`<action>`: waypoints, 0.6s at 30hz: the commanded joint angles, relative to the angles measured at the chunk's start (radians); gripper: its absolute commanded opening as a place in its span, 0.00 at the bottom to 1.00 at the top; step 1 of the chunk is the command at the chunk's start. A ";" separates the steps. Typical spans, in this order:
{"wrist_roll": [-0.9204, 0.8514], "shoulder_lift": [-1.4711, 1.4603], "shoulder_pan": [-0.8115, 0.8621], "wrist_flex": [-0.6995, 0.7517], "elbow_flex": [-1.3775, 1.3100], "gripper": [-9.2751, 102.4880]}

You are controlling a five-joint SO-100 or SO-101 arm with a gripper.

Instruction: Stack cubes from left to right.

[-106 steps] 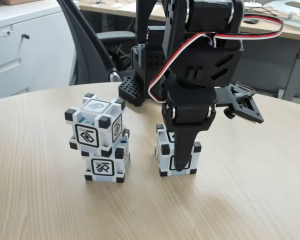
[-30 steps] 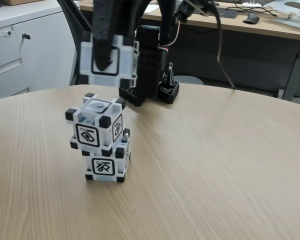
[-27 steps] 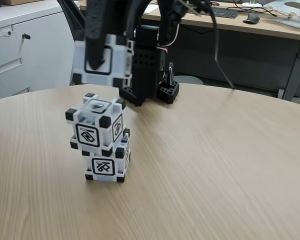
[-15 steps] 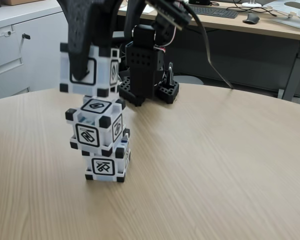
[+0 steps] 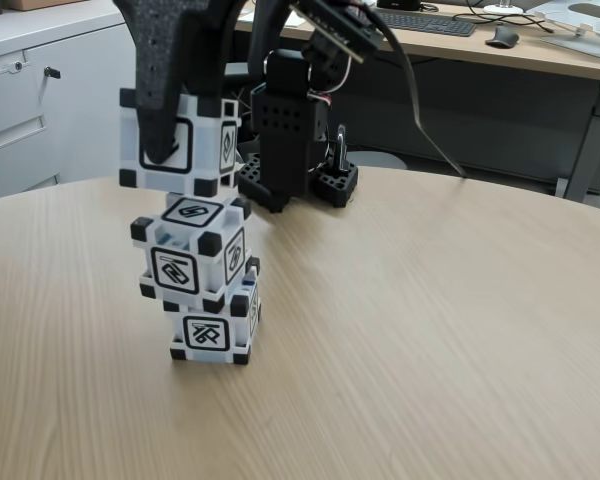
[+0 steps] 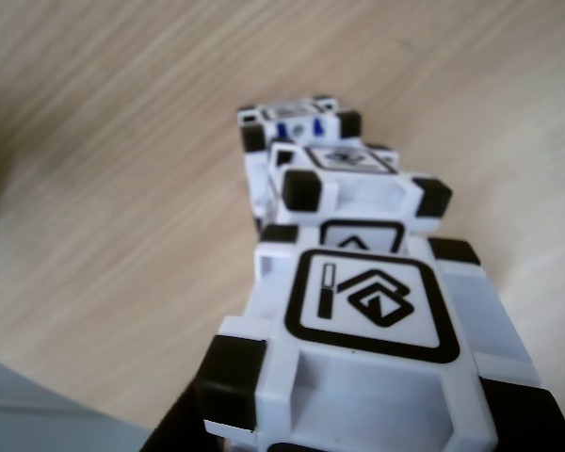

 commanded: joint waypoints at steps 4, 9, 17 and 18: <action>-0.032 0.014 -0.012 -0.003 -0.049 0.48; -0.041 0.008 -0.014 0.002 -0.049 0.52; -0.041 0.002 -0.061 0.003 -0.035 0.52; -0.031 0.002 -0.087 0.009 -0.035 0.52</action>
